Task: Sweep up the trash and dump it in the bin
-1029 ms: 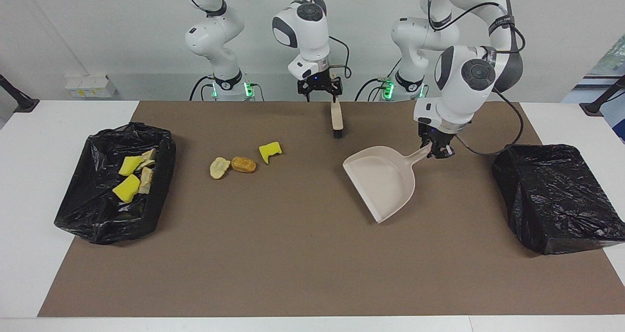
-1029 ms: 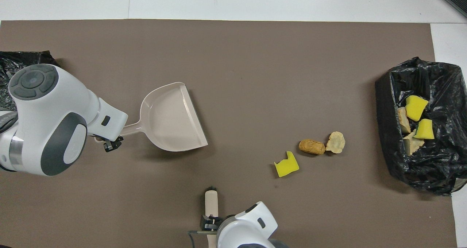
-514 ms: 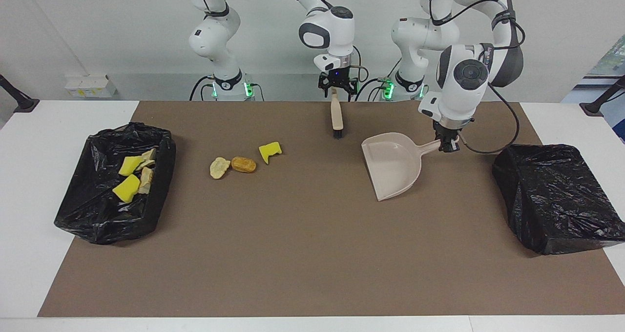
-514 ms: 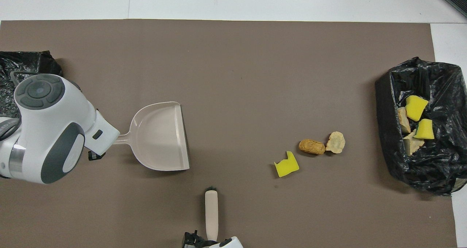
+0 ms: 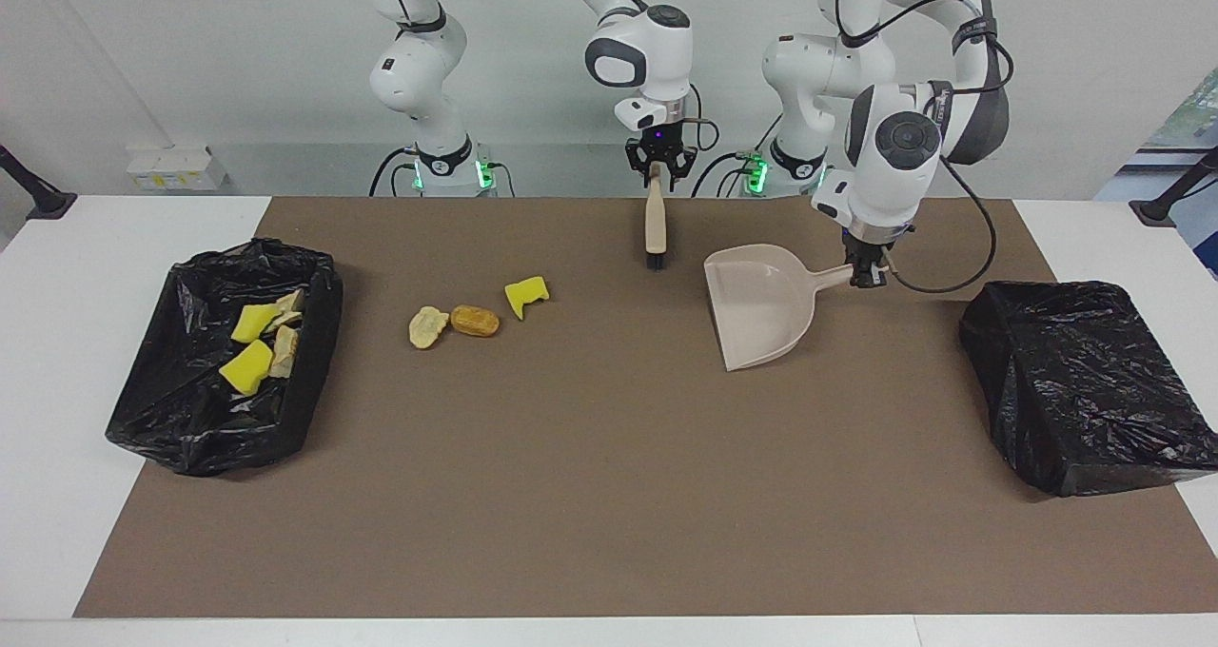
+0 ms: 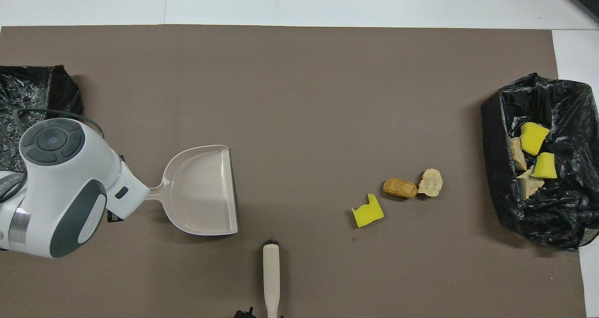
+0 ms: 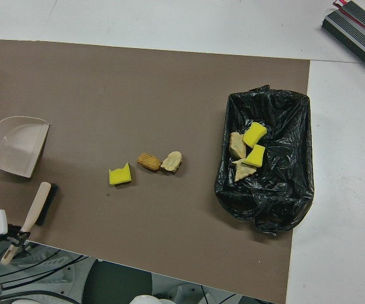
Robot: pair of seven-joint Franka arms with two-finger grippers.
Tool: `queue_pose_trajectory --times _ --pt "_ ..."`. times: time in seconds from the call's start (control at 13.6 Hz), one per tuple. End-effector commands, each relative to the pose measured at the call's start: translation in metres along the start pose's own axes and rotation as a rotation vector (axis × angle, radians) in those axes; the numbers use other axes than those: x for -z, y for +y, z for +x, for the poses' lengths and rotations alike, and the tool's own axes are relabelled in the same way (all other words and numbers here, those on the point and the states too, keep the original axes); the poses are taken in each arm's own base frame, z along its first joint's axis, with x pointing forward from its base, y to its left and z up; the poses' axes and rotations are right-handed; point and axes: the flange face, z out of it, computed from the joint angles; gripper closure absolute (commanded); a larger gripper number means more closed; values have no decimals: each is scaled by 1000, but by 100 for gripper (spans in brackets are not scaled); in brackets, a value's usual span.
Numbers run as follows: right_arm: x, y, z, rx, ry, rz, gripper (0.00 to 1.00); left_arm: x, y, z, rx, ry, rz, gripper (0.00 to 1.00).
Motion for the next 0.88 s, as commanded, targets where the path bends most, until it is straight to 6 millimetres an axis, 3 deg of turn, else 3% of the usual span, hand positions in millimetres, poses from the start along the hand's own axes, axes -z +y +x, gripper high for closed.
queue_pose_trajectory --times 0.0,0.15,0.37,0.51,0.81 --pt "4 6 1 -1 20 -17 100 -9 12 8 -57 -17 20 100" --pt "5 6 11 17 25 -39 100 -11 14 11 -51 -19 17 100" --pt "28 7 73 15 42 -50 100 -10 16 17 -46 -21 21 100" --pt "52 25 120 62 47 -48 100 -8 19 25 5 -23 27 100" --pt "80 75 197 198 29 -101 100 -7 21 32 12 -26 31 100"
